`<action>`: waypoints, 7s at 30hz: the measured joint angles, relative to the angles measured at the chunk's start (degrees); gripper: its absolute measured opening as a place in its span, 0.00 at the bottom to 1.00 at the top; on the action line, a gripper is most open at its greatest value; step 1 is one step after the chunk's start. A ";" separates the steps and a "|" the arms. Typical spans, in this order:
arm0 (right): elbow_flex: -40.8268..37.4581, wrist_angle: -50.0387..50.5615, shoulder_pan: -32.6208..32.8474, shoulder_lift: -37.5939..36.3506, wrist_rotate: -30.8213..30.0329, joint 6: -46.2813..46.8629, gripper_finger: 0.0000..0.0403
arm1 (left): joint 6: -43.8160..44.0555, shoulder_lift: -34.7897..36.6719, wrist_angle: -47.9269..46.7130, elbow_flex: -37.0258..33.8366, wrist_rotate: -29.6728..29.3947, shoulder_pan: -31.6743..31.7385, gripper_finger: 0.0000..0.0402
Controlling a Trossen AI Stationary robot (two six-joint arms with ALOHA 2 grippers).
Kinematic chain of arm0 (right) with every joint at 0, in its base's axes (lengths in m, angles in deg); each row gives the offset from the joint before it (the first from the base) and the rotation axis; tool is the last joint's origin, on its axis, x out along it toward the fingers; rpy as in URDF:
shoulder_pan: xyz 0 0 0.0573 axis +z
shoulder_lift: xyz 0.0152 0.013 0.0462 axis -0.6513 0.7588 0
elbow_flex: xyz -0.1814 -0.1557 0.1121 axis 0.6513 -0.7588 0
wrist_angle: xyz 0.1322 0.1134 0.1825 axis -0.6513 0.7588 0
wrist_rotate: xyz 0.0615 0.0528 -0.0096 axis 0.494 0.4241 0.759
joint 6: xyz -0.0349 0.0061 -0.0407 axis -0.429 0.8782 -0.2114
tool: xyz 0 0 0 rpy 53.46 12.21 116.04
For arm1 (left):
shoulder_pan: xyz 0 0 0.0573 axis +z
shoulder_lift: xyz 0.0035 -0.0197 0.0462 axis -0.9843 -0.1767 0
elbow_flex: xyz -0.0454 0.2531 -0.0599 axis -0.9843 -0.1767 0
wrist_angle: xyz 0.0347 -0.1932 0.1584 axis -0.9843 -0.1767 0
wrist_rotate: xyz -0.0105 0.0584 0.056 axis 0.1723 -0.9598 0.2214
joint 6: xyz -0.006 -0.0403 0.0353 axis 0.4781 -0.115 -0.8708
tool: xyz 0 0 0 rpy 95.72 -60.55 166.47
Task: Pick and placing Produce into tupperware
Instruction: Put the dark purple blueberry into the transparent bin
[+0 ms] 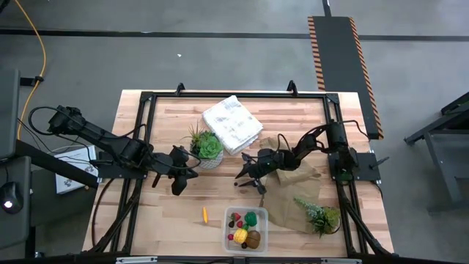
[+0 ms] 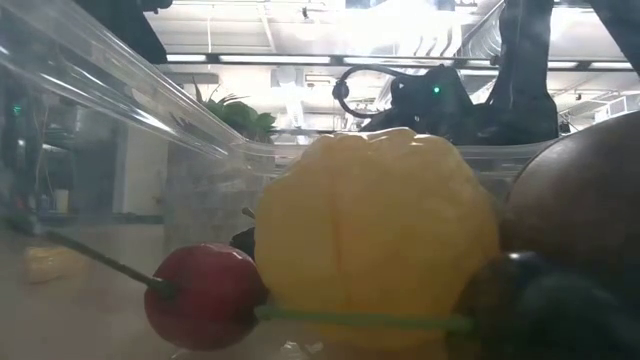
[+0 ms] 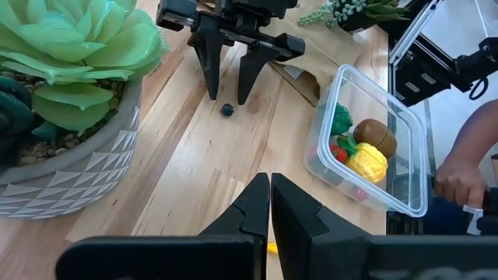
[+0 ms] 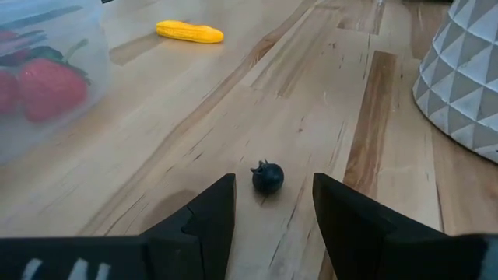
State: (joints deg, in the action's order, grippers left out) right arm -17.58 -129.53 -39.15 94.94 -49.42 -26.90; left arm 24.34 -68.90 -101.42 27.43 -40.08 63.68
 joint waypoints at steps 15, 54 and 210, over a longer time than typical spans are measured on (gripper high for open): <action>1.88 -4.85 -0.11 4.76 1.97 3.08 0.41 | 1.38 0.00 -0.44 0.00 0.70 -0.02 0.01; 1.92 -11.16 -0.85 4.90 2.45 7.54 0.11 | 1.38 0.00 -1.90 0.00 0.22 -0.02 0.01; 49.75 91.62 23.28 -4.04 -12.07 17.46 0.11 | 1.07 -0.02 -3.02 -0.02 4.94 -0.04 0.01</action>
State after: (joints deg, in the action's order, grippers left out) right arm 32.16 -37.92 -15.87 90.90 -61.49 -9.44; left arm 25.41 -68.92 -104.44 27.41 -35.14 63.64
